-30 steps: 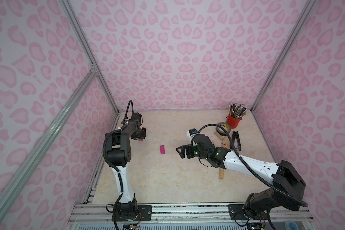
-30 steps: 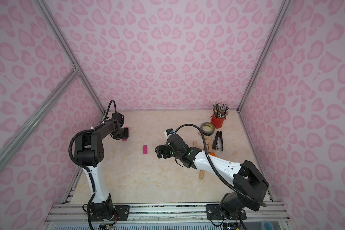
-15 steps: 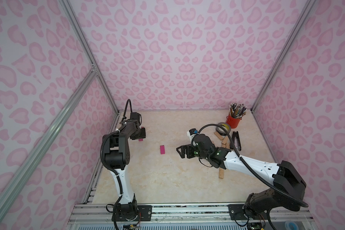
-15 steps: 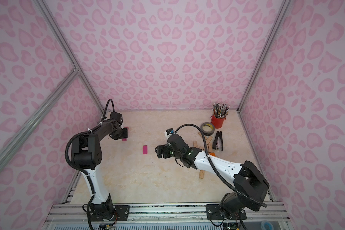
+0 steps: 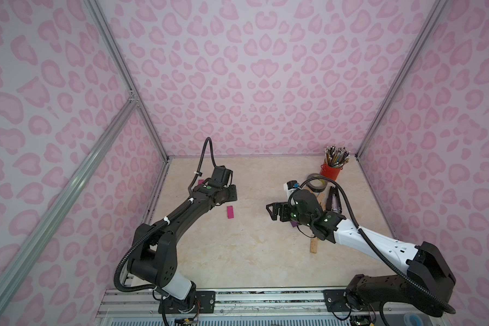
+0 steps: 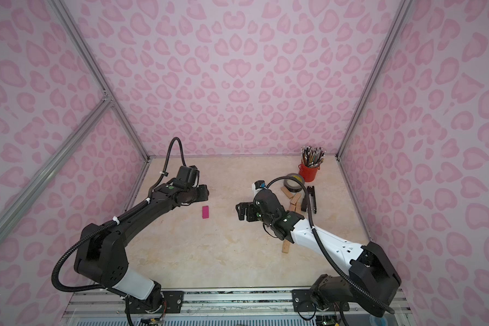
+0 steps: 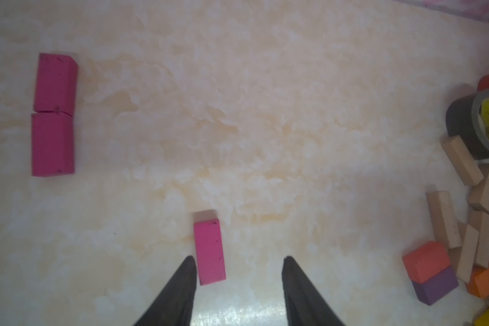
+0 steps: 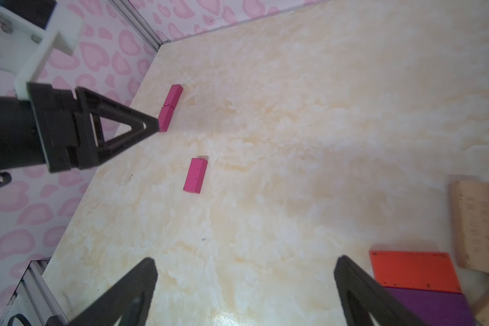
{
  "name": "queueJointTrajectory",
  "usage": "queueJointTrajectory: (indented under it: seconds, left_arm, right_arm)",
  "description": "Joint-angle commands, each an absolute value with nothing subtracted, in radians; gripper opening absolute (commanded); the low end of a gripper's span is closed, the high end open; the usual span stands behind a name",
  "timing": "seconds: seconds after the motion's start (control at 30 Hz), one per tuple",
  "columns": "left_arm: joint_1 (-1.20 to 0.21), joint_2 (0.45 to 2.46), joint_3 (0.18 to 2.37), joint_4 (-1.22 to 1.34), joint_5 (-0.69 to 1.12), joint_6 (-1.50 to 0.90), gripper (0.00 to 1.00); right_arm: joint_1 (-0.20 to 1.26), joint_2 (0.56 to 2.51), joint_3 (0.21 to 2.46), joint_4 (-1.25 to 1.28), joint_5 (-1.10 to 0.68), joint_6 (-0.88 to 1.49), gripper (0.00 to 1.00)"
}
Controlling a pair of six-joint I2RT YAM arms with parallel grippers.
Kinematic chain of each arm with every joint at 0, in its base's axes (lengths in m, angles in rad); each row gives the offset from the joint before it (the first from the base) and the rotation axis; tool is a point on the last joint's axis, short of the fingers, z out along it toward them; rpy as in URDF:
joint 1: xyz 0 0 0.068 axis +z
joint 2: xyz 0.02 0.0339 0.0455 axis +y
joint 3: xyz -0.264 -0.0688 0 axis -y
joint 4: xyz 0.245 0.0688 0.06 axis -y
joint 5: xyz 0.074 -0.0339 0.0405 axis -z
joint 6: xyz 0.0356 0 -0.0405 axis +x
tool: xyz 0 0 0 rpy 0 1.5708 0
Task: Assemble the letter k with building blocks
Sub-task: Pick up the building block from the center of the board.
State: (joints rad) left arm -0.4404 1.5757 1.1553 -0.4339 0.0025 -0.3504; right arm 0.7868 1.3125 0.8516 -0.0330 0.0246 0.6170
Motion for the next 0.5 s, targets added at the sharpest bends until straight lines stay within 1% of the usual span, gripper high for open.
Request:
queueJointTrajectory:
  seconds: [0.0, 0.2, 0.47]
  left_arm:
    - [-0.5, 1.597, 1.107, -0.394, -0.071, -0.466, 0.55]
    - [-0.505, 1.681, 1.086, -0.36, -0.077, -0.467, 0.59]
    - [-0.497, 1.776, 1.096, -0.354, -0.106, -0.446, 0.59]
  right_arm:
    - [0.779, 1.292, 0.832, -0.057, 0.032, 0.604, 0.99]
    - [0.778, 1.287, 0.821, -0.063, 0.018, 0.612, 0.99]
    - [0.778, 1.286, 0.822, -0.066, 0.021, 0.617, 0.99]
